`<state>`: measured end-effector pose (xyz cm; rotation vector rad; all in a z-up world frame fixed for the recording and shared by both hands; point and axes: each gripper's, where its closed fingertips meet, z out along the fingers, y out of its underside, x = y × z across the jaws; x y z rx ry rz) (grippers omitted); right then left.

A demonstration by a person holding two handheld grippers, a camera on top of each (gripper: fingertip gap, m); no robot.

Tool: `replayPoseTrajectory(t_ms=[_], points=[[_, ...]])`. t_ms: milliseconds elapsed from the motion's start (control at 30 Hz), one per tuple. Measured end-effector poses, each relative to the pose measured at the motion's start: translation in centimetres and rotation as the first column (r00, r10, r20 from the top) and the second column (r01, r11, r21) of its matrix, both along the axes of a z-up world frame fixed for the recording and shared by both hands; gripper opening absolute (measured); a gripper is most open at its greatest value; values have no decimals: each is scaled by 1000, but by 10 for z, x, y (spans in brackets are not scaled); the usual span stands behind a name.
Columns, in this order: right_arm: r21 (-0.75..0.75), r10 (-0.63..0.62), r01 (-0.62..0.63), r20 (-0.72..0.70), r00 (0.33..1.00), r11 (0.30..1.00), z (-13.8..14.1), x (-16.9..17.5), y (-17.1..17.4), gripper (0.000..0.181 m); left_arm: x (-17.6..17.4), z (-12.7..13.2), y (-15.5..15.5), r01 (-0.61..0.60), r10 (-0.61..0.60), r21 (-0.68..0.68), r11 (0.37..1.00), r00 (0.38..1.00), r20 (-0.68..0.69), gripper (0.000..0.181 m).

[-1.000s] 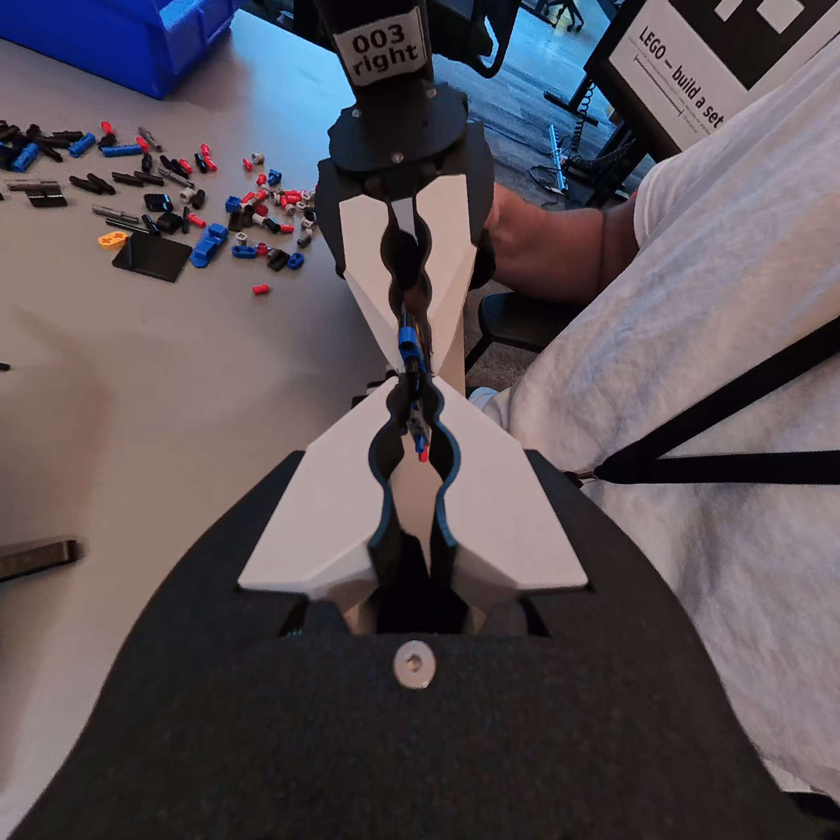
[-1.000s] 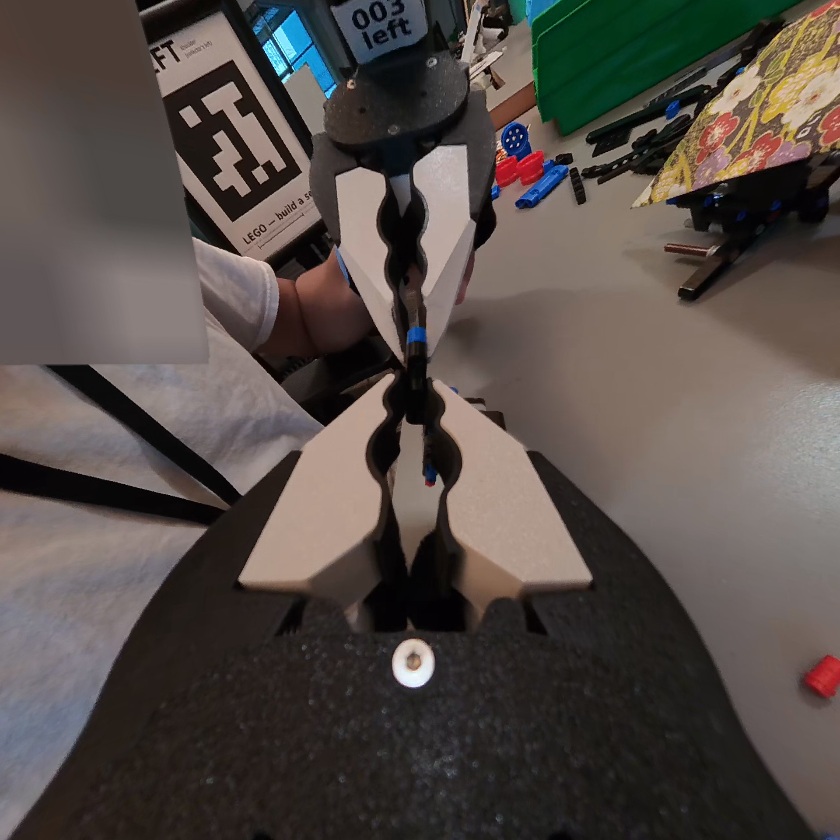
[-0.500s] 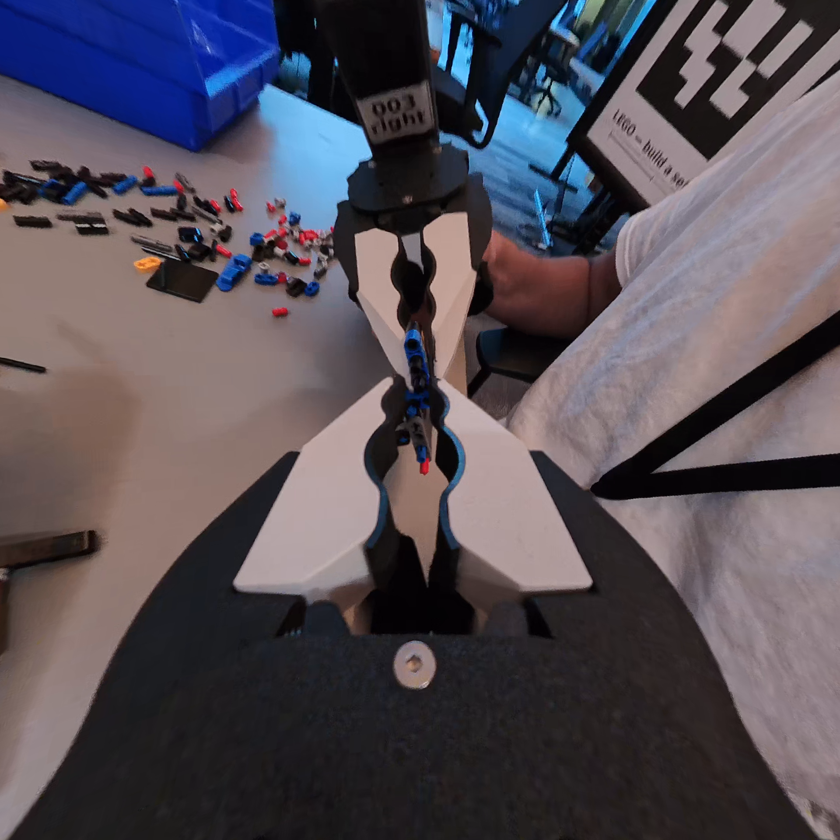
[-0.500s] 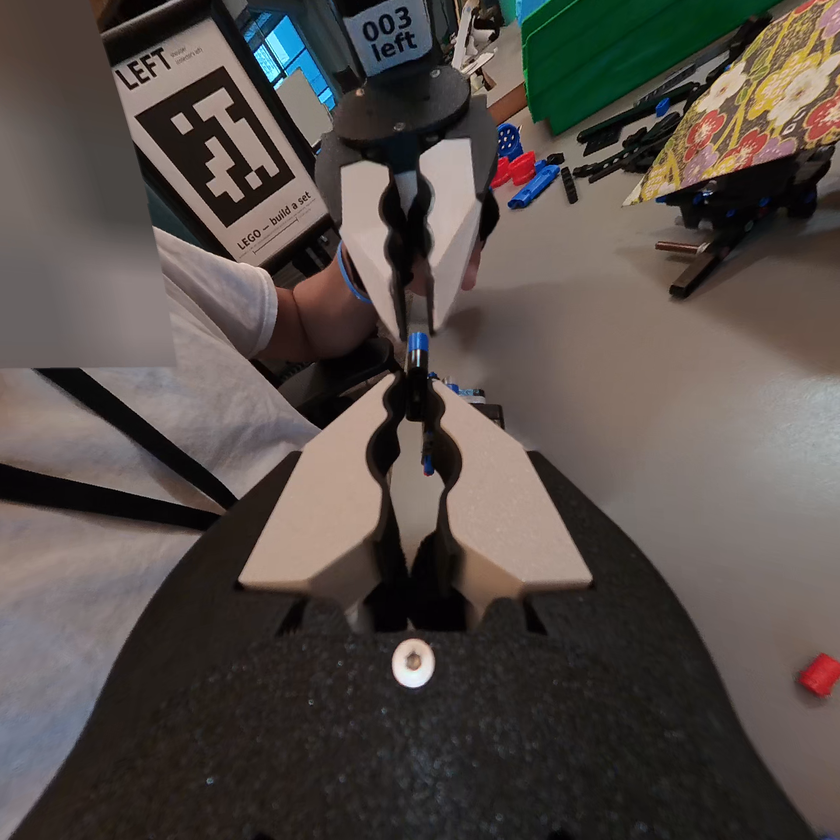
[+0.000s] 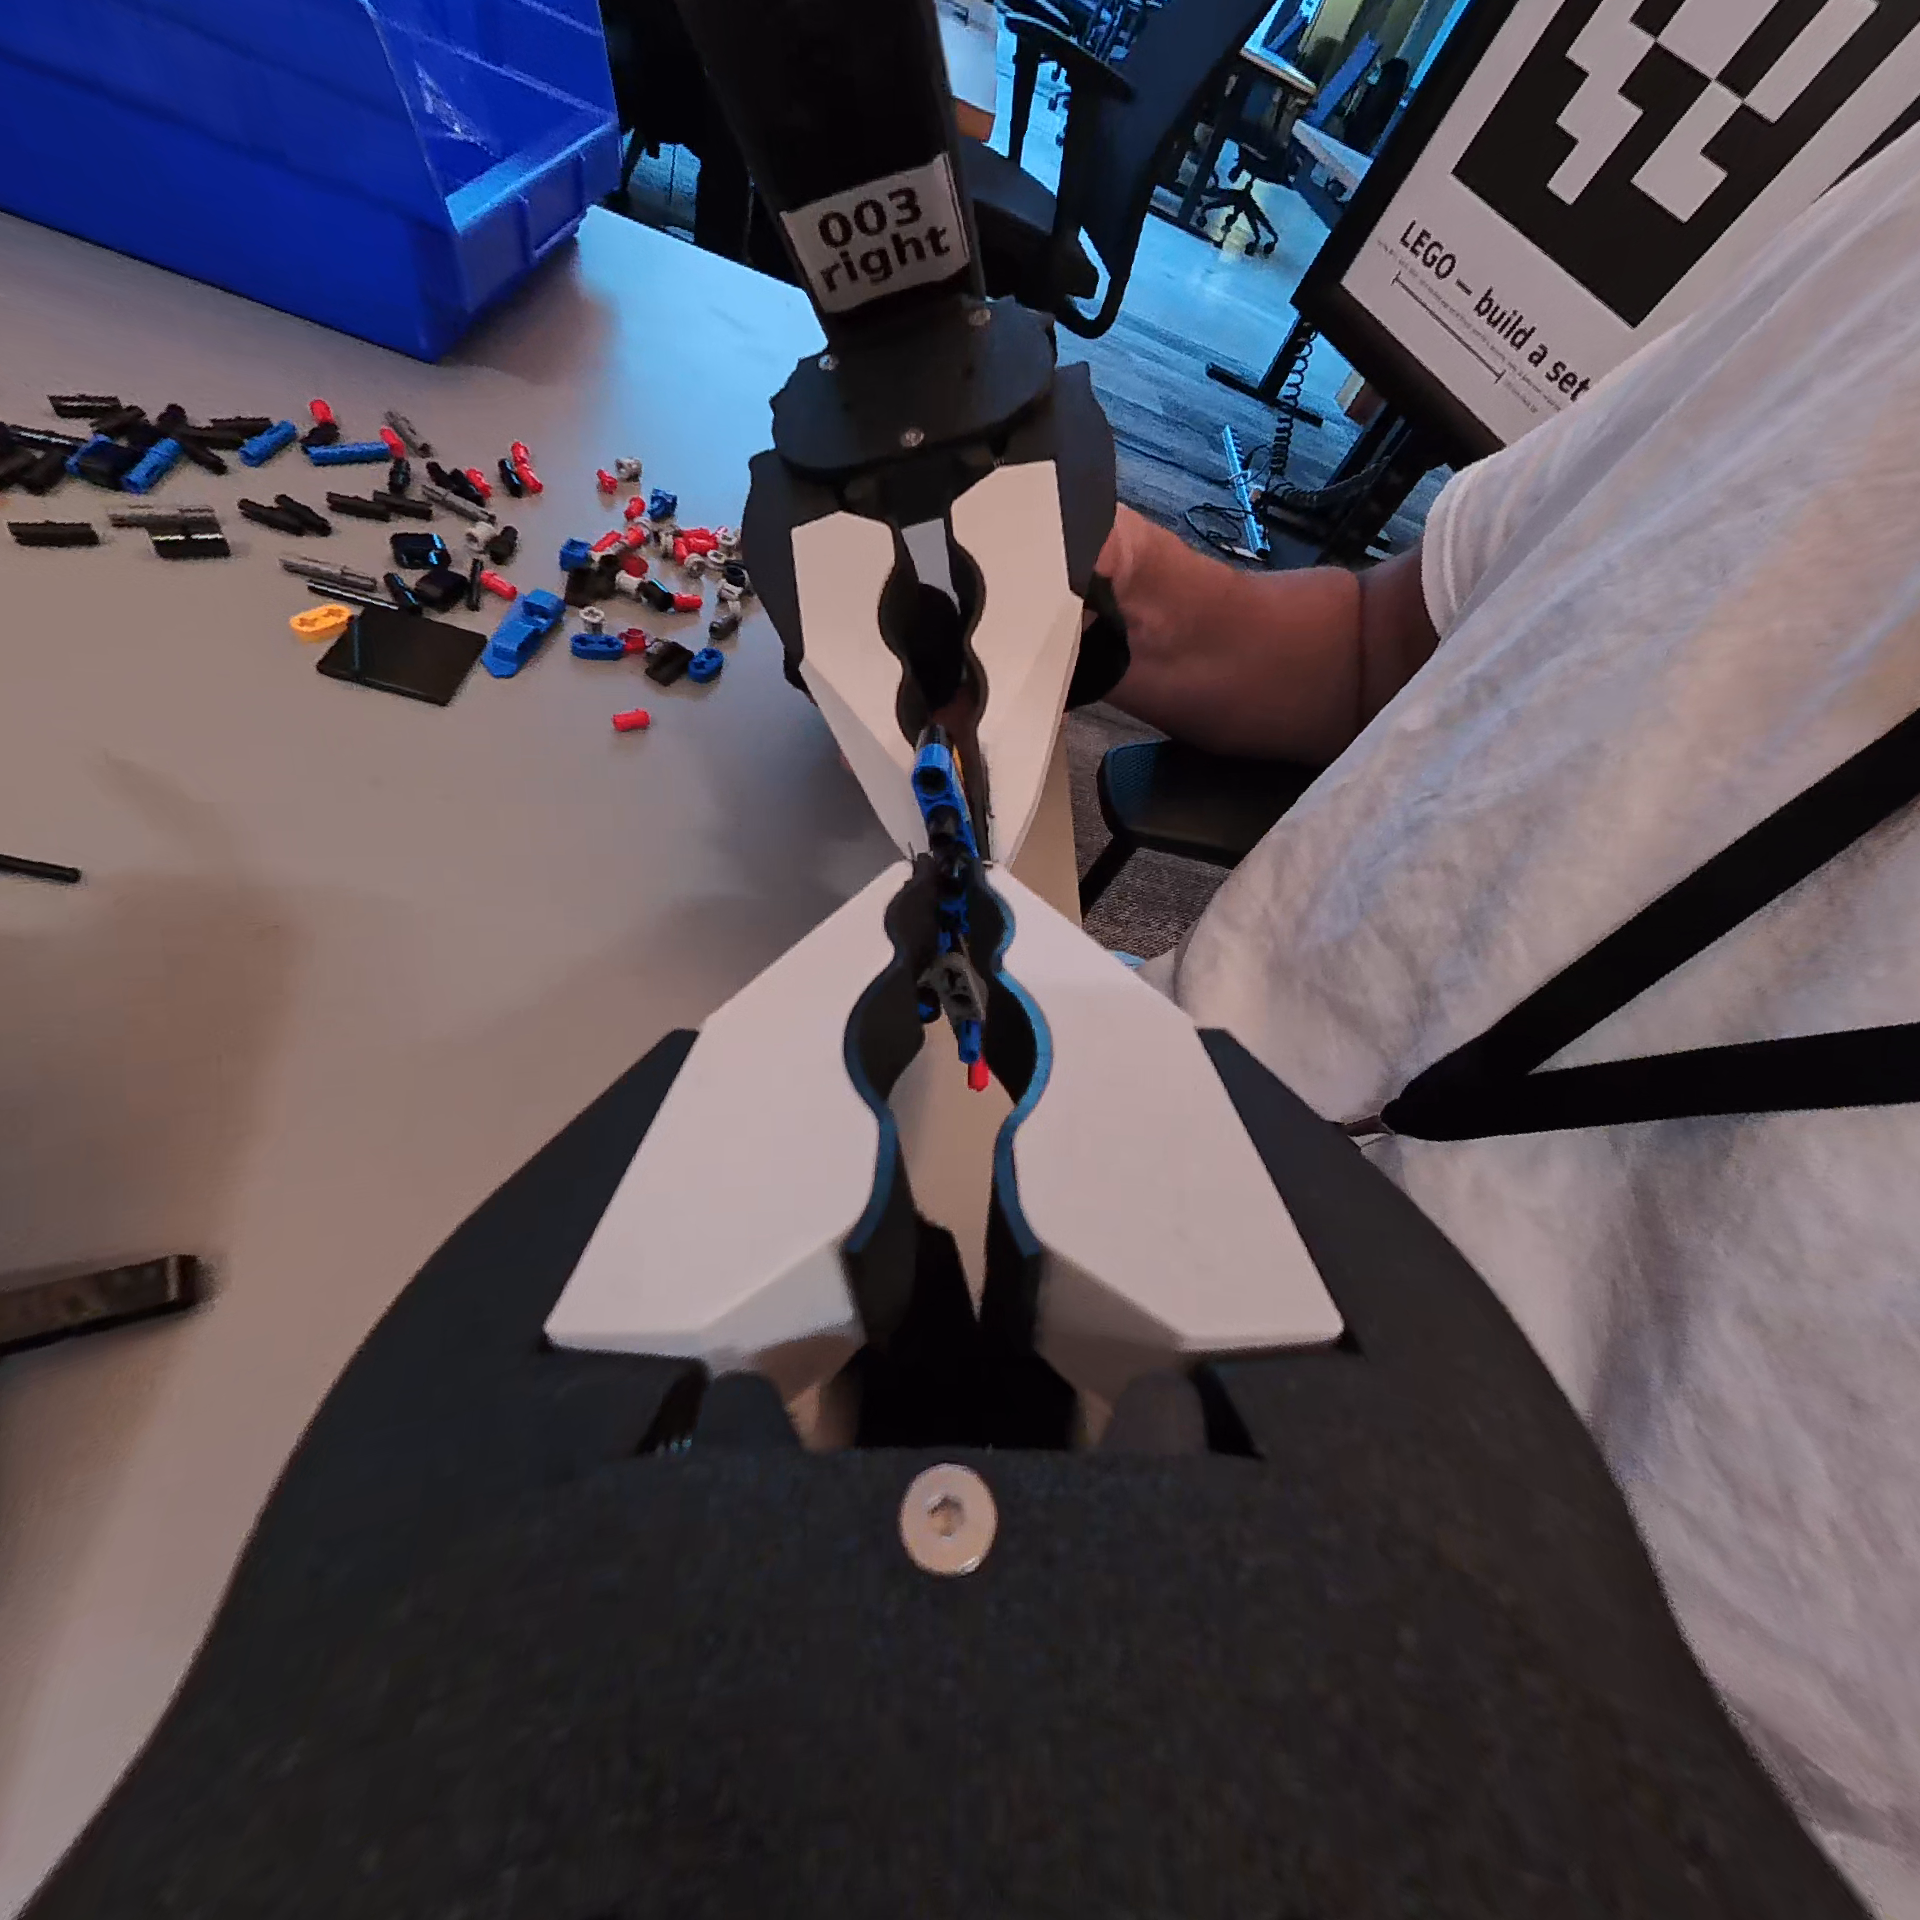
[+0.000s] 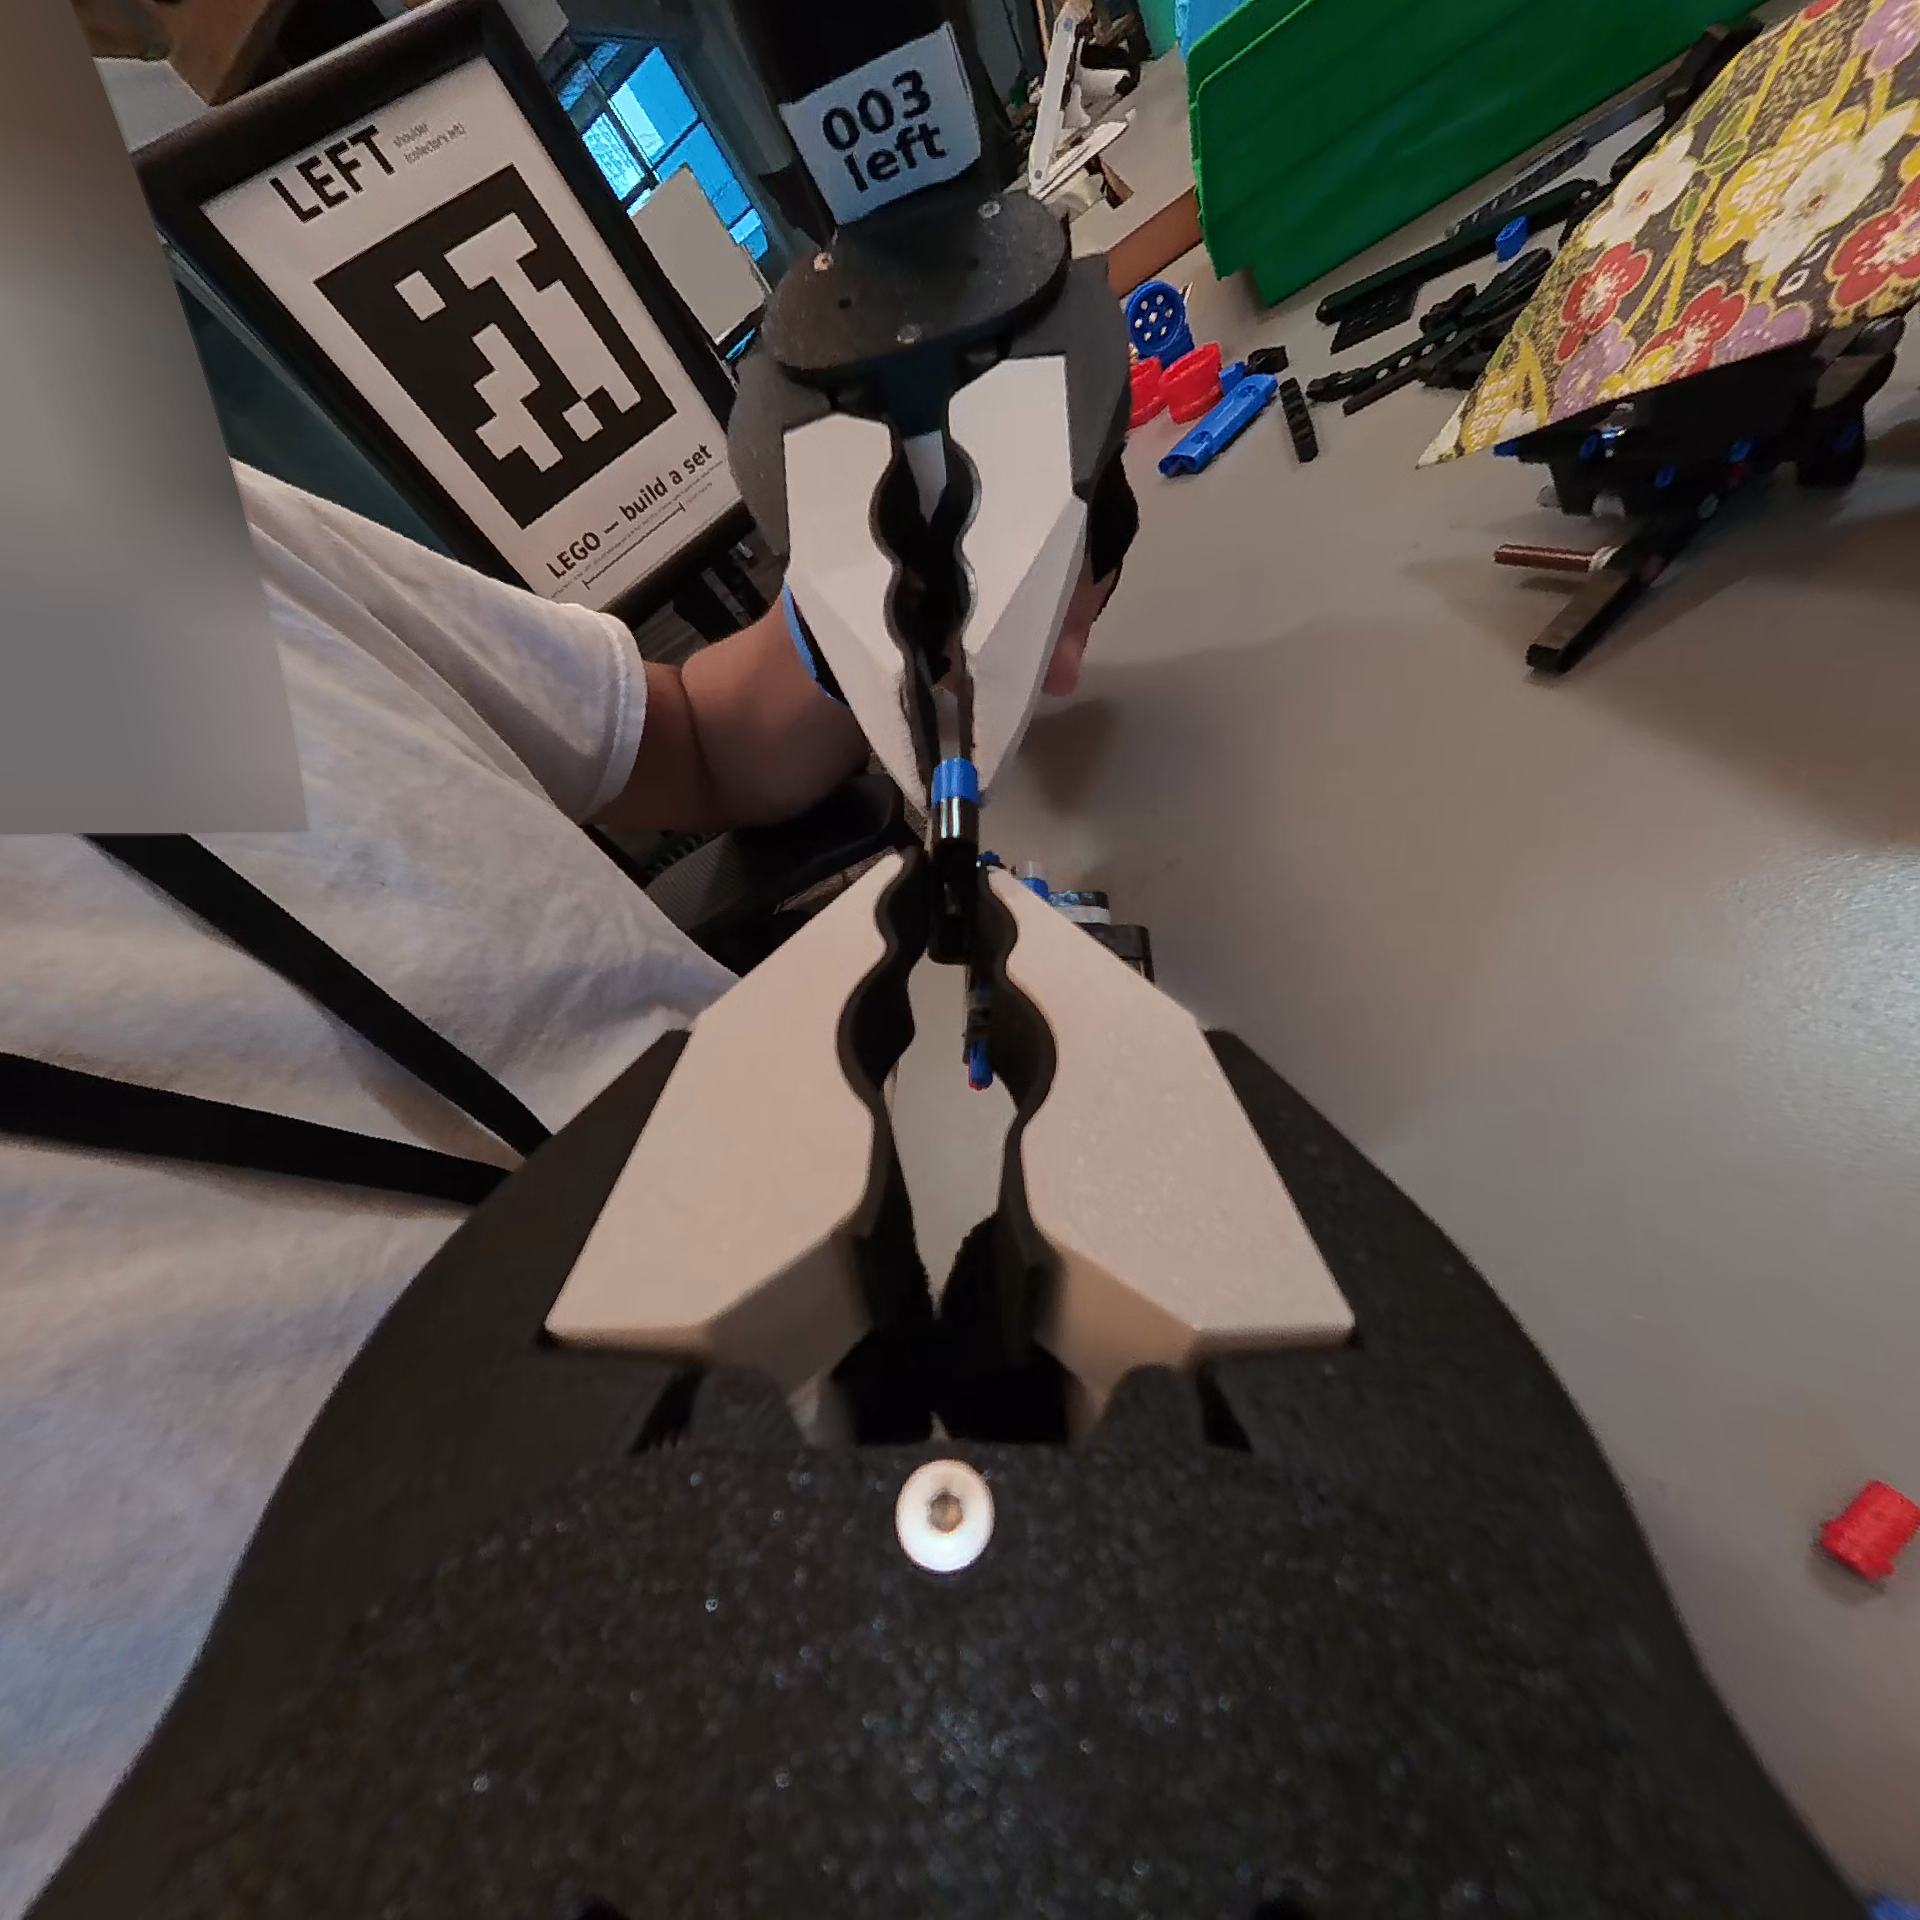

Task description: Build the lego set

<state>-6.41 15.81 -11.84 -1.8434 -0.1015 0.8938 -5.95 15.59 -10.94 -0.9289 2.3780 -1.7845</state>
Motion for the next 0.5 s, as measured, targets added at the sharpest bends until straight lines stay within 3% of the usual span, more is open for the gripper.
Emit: replayPoseTrajectory(t_ms=[333, 500], points=[[-28, 14, -13, 15, 1000, 1000, -4, -2, -1, 6, 0, -5, -4, 4, -5, 28, 1000, 1000, 11, 1], [32, -24, 25, -33, 999, 999, 6, 5, 3, 6, 6, 5, 0, -32, 27, -105, 994, 999, -43, 1]])
